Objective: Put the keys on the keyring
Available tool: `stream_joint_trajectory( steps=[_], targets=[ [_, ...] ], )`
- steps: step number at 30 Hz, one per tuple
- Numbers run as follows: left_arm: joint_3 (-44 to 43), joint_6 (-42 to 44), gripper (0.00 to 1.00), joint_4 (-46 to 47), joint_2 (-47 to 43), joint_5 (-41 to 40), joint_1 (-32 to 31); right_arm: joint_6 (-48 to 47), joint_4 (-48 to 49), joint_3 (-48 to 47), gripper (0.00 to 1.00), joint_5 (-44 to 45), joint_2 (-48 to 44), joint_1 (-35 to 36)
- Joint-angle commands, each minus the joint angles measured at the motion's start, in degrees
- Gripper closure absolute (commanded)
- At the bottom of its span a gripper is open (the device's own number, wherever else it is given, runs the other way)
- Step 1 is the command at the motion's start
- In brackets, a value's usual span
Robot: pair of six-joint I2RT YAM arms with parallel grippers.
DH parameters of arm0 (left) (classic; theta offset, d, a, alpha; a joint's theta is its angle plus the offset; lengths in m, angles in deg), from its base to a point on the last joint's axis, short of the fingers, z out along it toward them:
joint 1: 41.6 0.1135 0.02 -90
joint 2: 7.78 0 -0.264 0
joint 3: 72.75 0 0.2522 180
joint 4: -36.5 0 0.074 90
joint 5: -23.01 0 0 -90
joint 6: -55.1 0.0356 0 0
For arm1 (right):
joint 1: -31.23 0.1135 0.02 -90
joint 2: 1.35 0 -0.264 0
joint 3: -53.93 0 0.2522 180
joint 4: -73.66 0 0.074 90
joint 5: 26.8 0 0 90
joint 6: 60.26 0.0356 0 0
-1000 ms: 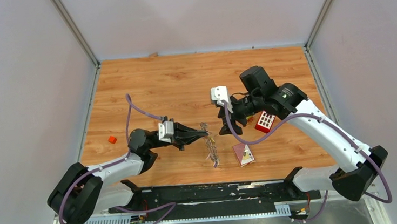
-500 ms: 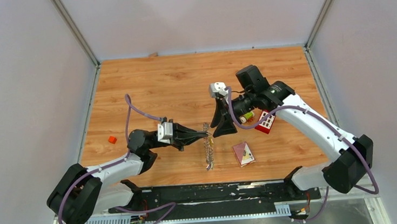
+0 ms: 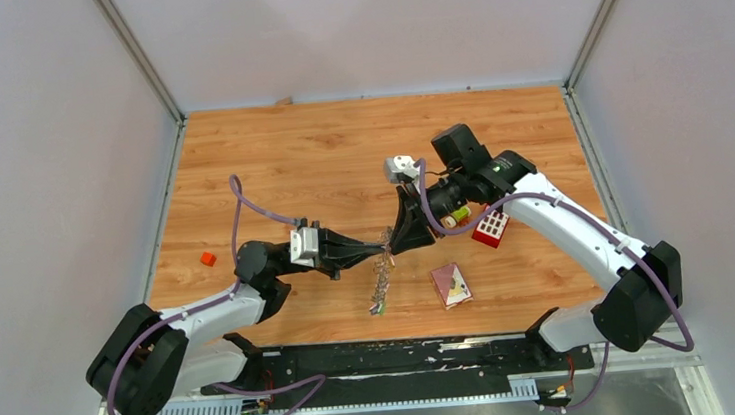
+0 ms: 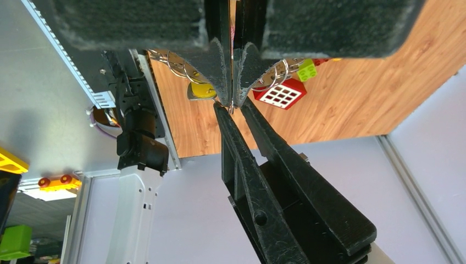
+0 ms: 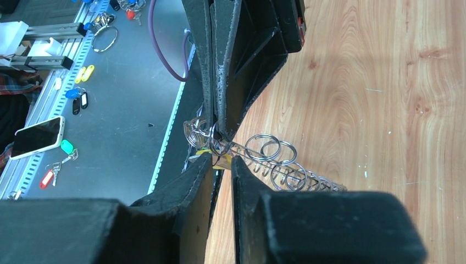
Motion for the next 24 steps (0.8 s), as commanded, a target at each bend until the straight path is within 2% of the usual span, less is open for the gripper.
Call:
stream_joint_trajectory(
  steps=[1, 19, 24],
  targets=[
    [-0.22, -0.22, 1.00, 4.20, -1.56, -0.78, -0.04, -1.66, 0.42, -0.05, 0.82, -2.98, -0.51, -0.14],
    [-0.11, -0.08, 1.00, 4.25, -1.92, -0.71, -0.06, -2.85, 0.40, 1.06, 1.00, -2.61, -1.38, -0.13],
    [-0.12, -0.34, 1.00, 4.61, -2.02, -0.66, -0.04, -2.85, 0.95, 1.46, 1.00, -2.23, -1.51, 0.05]
  ],
)
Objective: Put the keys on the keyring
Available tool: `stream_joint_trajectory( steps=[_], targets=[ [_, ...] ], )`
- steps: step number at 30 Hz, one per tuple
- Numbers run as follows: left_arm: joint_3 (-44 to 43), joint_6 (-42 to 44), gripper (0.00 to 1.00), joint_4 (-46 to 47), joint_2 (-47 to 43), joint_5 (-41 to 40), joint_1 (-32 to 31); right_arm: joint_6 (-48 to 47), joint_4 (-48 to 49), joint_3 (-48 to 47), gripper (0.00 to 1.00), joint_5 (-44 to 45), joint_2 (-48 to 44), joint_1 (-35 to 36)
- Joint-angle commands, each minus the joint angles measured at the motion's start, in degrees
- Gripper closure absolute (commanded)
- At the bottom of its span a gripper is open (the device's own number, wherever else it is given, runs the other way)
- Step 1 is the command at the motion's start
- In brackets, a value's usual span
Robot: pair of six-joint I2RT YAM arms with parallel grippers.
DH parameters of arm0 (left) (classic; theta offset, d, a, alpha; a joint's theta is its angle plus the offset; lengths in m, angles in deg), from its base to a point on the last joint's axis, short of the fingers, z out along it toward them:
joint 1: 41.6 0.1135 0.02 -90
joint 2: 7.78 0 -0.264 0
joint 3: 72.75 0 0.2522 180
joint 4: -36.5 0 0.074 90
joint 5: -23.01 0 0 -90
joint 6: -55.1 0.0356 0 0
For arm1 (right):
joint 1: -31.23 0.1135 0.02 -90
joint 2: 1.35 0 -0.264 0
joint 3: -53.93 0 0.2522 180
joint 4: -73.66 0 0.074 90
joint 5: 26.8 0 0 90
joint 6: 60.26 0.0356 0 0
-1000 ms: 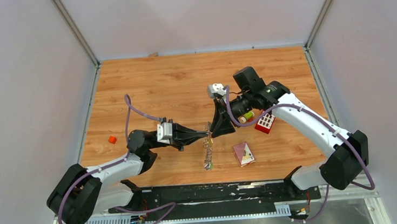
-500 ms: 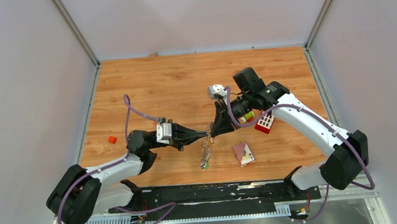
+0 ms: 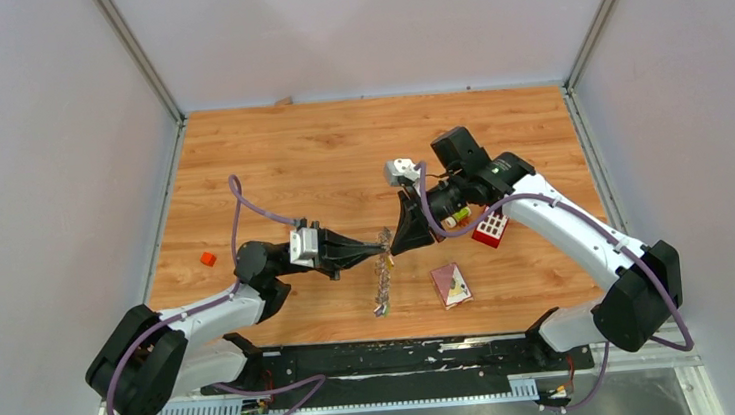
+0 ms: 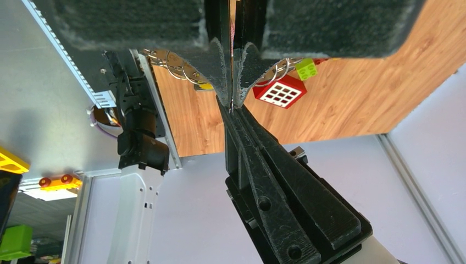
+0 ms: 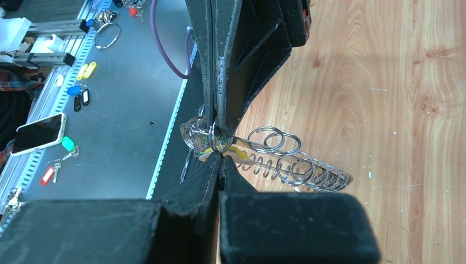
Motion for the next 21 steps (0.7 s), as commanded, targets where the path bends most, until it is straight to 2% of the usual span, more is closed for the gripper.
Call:
stream_joint_trajectory(
  steps=[1, 21],
  targets=[
    [-0.13, -0.30, 1.00, 4.80, -1.70, -0.46, -0.04, -1.55, 1.24, 0.54, 1.00, -1.35, -1.46, 0.20],
    [-0.14, -1.12, 1.00, 6.28, -1.82, 1.24, -0.50, -3.03, 2.50, -0.06, 1.00, -1.02, 1.08, 3.17]
  ],
)
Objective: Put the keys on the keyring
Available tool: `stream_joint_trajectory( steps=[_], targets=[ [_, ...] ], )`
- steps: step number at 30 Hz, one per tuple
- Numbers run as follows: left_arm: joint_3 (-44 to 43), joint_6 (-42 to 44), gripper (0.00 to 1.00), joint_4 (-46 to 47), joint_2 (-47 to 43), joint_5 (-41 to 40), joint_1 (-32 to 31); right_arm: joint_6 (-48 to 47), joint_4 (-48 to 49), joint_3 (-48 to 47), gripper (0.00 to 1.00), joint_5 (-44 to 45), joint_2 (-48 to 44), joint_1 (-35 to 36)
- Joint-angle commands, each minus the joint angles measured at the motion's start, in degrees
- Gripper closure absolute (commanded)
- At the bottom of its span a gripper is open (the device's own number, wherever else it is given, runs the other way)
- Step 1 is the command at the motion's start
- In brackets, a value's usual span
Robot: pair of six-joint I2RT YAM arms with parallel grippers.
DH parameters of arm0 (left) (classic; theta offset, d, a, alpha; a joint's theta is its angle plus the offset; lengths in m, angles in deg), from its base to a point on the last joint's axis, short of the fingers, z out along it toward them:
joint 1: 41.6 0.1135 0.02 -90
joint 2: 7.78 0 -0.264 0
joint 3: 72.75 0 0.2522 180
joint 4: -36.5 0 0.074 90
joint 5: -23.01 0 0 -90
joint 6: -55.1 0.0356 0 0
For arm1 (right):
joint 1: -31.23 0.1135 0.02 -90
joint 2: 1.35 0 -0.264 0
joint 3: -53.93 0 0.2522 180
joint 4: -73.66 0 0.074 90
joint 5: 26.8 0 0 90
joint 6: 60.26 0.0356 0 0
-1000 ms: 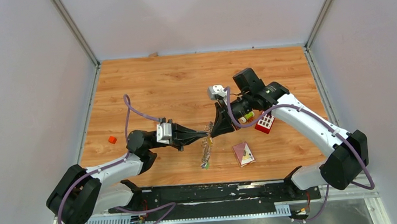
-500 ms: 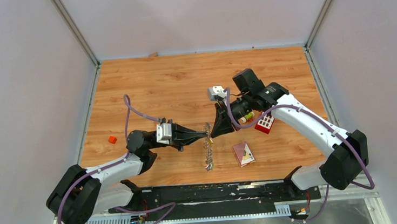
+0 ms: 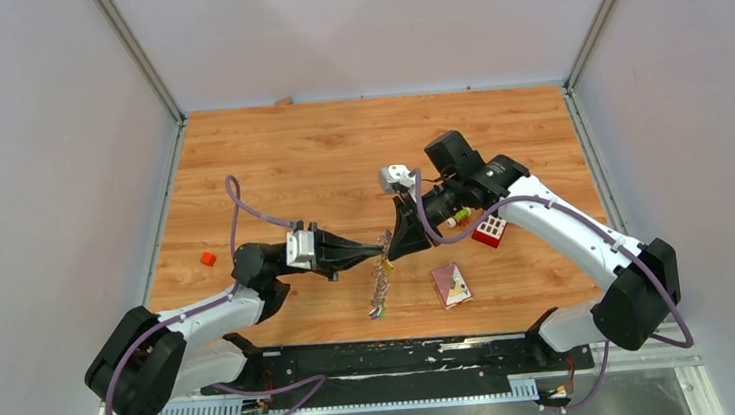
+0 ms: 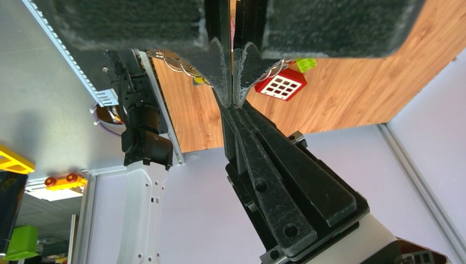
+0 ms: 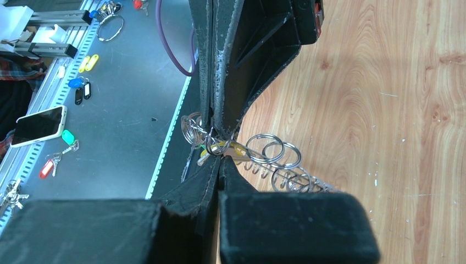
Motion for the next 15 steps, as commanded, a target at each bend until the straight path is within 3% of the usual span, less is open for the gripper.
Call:
stream_joint_trajectory(
  steps=[1, 10, 15],
  targets=[
    [-0.15, -0.54, 1.00, 4.57, -1.43, -0.11, -0.50, -2.69, 2.28, -0.11, 1.00, -1.60, 0.67, 0.89],
    [0.03, -0.19, 1.00, 4.22, -1.18, 0.22, -0.65, -2.63, 4.60, 0.01, 1.00, -1.44, -0.82, 1.07],
    [0.12, 0.12, 1.00, 3.59, -1.65, -0.55, -0.57, -4.92, 2.26, -0.49, 0.80, 1.86, -3.38, 0.98]
  ],
)
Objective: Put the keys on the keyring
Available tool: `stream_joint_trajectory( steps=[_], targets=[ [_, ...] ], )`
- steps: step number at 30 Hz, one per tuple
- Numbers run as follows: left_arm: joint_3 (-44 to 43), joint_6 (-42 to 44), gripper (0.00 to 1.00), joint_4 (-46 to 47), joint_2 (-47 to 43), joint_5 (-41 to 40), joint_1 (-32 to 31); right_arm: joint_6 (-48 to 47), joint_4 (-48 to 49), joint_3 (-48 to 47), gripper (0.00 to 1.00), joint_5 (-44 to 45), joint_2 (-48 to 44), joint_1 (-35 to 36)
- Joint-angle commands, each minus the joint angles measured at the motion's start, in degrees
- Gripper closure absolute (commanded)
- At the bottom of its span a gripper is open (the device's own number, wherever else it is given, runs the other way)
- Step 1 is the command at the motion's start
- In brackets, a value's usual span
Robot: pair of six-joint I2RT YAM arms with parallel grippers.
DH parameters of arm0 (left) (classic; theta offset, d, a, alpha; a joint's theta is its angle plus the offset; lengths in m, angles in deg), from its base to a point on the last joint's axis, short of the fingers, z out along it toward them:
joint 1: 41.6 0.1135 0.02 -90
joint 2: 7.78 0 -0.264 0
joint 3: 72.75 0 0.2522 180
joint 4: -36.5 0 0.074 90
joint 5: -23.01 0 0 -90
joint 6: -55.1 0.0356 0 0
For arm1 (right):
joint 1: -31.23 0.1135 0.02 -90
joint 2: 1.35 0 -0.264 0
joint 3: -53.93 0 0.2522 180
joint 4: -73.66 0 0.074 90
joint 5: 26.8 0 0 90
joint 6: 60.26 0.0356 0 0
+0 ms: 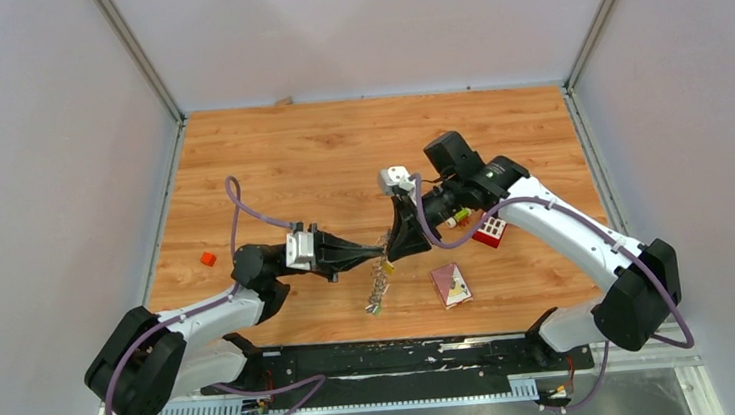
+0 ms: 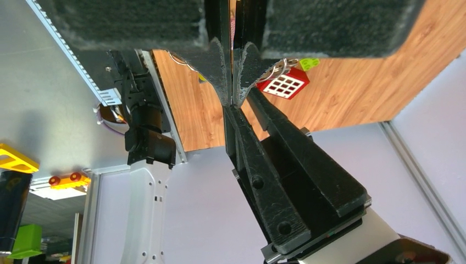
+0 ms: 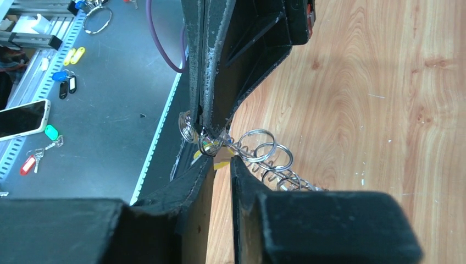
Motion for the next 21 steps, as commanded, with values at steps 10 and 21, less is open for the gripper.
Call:
stream_joint_trajectory(
  steps=[10, 21],
  targets=[
    [-0.48, -0.93, 1.00, 2.03, -0.48, -4.85, -0.46, -1.50, 6.28, 2.97, 0.72, 8.48, -12.14, 1.40],
    [-0.53, -1.22, 1.00, 1.98, 0.02, -5.12, -0.46, -0.16, 8.89, 3.33, 0.71, 13.78, -10.29, 4.05]
  ],
)
